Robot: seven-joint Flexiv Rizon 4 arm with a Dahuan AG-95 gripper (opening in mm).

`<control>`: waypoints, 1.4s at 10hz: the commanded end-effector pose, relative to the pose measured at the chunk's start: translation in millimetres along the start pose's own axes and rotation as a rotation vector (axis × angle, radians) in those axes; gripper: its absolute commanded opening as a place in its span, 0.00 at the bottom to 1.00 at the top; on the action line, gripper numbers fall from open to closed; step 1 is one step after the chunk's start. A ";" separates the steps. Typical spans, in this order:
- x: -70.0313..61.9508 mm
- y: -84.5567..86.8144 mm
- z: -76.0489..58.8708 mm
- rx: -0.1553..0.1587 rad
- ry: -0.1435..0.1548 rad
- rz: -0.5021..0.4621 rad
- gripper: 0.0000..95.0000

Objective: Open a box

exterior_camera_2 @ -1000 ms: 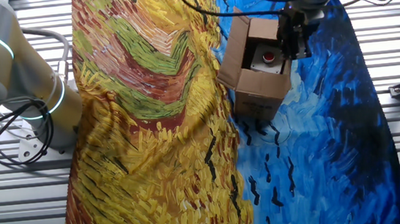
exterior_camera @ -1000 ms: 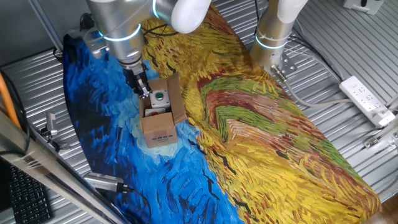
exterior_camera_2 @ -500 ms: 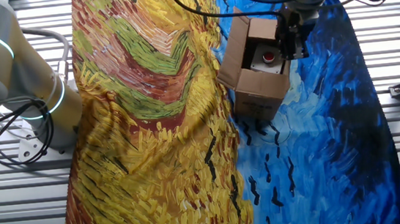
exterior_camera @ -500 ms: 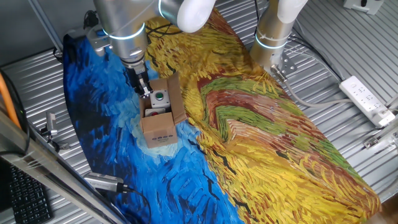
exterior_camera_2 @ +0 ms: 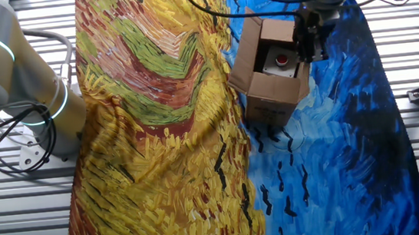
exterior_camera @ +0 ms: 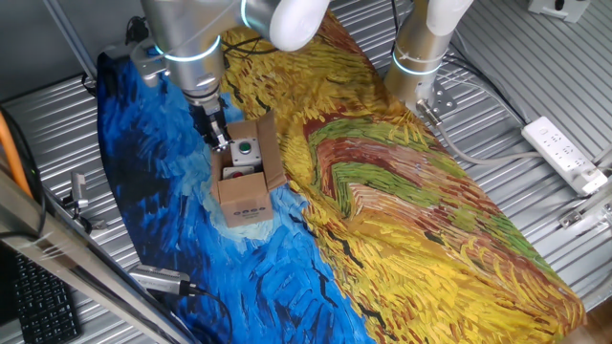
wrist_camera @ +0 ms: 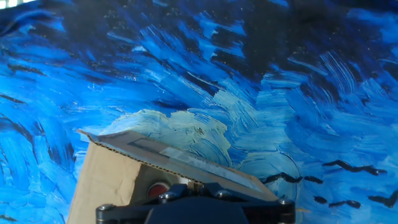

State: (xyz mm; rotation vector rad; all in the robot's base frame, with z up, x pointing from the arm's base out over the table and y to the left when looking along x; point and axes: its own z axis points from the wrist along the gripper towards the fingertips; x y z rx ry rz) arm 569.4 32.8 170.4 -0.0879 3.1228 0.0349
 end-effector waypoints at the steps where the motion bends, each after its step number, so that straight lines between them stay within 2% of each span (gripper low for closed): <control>1: -2.3 -0.5 -0.4 0.001 -0.002 -0.001 0.00; 6: -16.0 -5.1 -5.7 -0.005 0.007 -0.009 0.00; 11: -33.5 -13.4 7.0 -0.011 0.009 -0.023 0.00; 14: -39.3 -17.6 14.1 -0.017 0.014 -0.026 0.00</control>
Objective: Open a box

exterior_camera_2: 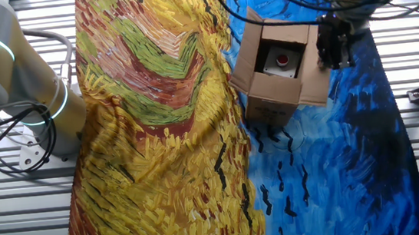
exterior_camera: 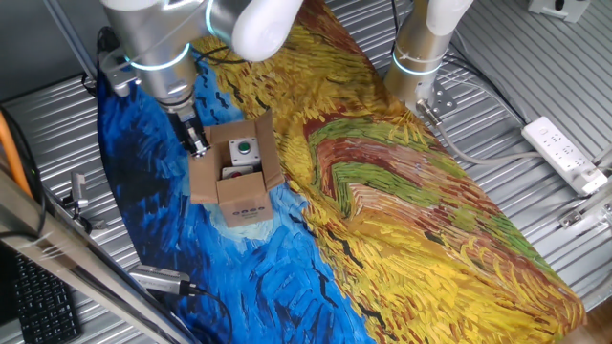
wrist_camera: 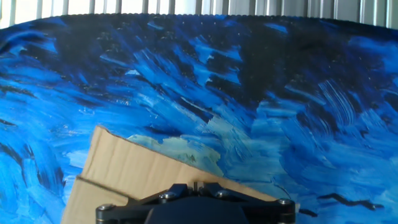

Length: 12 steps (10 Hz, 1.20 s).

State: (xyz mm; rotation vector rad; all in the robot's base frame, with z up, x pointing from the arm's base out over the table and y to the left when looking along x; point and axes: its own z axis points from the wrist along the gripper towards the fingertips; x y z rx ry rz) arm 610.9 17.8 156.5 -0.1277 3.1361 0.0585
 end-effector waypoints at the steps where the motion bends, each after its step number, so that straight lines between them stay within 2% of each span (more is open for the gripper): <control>1: -0.7 -1.5 2.3 -0.003 0.000 0.001 0.00; 6: -8.0 -4.8 15.3 -0.009 0.009 0.015 0.00; 9: -11.2 1.3 25.9 -0.007 0.022 0.050 0.00; 12: -11.0 4.7 29.2 -0.006 0.034 0.059 0.00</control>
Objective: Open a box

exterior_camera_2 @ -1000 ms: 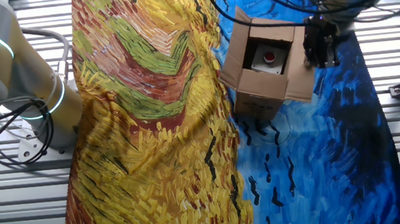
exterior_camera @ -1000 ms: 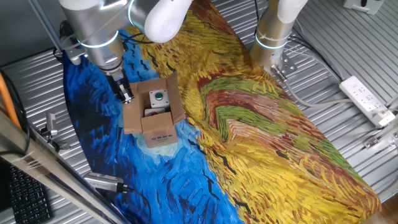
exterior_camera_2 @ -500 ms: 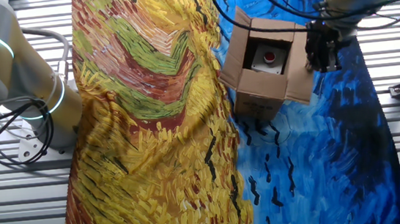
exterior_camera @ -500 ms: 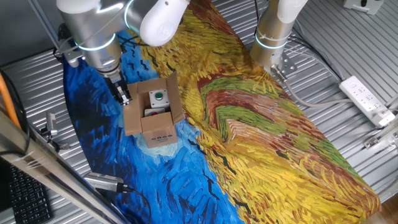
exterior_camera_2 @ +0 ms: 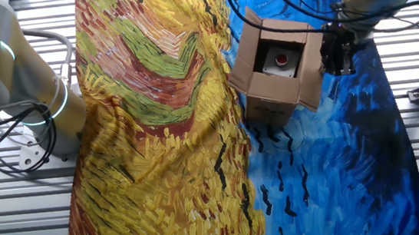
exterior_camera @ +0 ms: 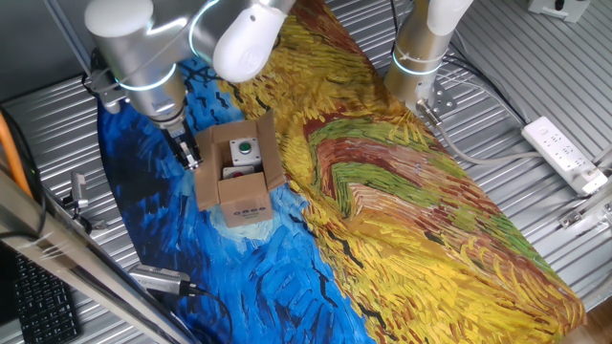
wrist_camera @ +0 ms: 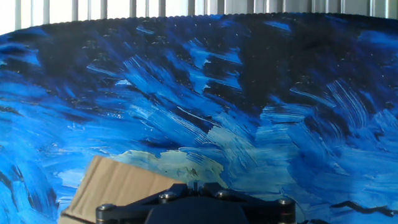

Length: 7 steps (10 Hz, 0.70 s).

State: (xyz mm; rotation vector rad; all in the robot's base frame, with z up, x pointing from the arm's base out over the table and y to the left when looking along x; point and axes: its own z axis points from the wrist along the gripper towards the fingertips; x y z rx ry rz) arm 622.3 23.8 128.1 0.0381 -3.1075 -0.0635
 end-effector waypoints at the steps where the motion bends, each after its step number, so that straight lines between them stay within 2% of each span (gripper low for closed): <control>1: 1.4 2.8 2.6 0.000 0.001 0.006 0.00; 7: 7.7 7.7 13.6 0.009 -0.005 0.015 0.00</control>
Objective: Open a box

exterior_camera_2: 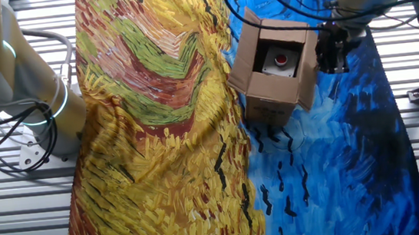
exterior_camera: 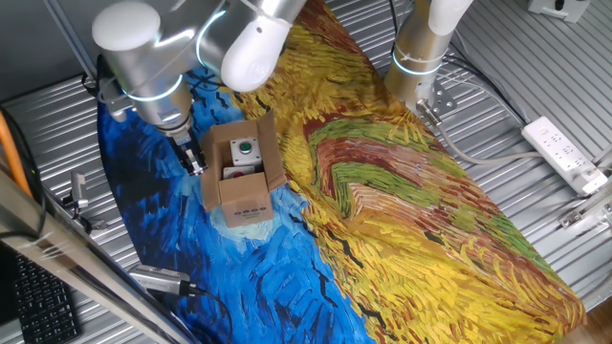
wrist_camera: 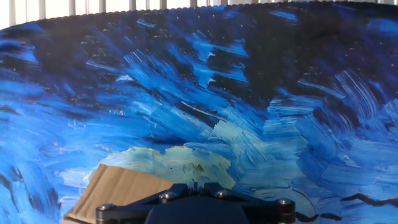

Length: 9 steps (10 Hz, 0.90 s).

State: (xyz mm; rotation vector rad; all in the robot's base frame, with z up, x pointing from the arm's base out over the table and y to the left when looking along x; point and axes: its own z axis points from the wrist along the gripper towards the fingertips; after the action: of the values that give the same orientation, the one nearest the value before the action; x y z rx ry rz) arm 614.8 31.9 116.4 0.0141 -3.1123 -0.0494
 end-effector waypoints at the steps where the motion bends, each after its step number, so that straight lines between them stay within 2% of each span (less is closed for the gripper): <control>1: 1.4 -0.3 2.0 0.000 -0.003 -0.003 0.00; 6: 1.4 0.0 1.7 0.001 -0.004 -0.008 0.00; 9: 2.1 3.7 -8.4 0.002 -0.002 -0.009 0.00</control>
State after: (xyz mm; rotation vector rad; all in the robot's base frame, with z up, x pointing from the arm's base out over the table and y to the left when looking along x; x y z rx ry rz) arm 613.0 36.3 129.7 0.0278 -3.1137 -0.0464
